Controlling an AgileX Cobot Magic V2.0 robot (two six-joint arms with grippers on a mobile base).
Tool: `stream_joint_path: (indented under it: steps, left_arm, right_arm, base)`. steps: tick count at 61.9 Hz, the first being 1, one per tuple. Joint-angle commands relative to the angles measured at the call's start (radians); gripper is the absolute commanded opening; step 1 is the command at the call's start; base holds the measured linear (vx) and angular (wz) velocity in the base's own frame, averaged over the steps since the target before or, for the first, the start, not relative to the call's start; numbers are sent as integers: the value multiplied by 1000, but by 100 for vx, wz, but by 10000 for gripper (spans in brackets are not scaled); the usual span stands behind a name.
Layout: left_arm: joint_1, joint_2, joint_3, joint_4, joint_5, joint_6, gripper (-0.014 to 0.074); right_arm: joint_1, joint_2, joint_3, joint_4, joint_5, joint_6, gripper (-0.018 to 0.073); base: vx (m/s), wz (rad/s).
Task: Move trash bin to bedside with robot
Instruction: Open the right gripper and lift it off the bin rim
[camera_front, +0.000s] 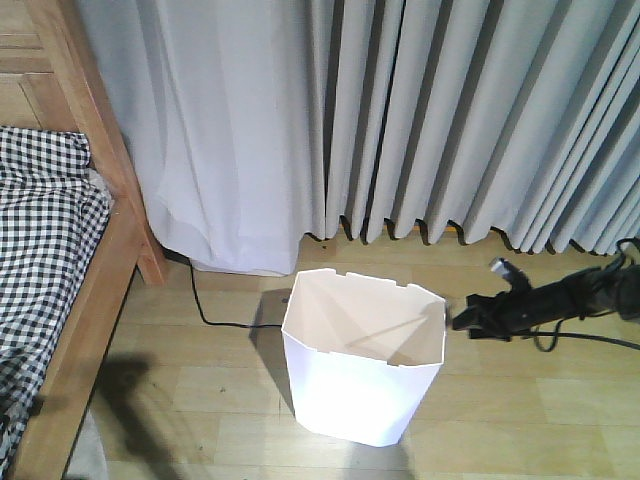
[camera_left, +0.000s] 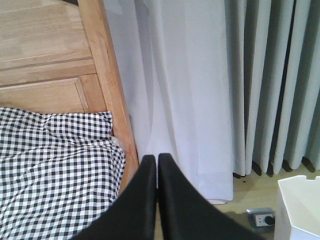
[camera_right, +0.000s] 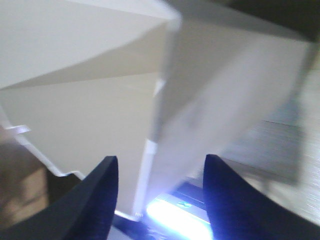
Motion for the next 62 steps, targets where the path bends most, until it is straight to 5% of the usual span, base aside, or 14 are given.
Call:
stream_joint_path:
  steps: [1, 13, 23, 42, 62]
  left_arm:
    - [-6, -9, 28, -3, -74, -8, -6]
    - [-6, -9, 28, -3, -74, -8, -6]
    - [-6, -9, 28, -3, -74, -8, -6]
    - [-6, -9, 28, -3, -74, -8, -6]
    - [-6, -9, 28, -3, -74, -8, -6]
  right_arm:
    - [-7, -124, -14, -127, -30, 125, 373]
    - [27, -232, -14, -538, -40, 419, 373]
    - [39, -315, -14, -726, 25, 606, 373]
    - [72, -539, 20, -792, 28, 641, 373]
    - [104, -961, 514, -818, -389, 615, 373]
  base:
    - [0, 0]
    - [0, 0]
    - [0, 0]
    - [0, 0]
    - [0, 0]
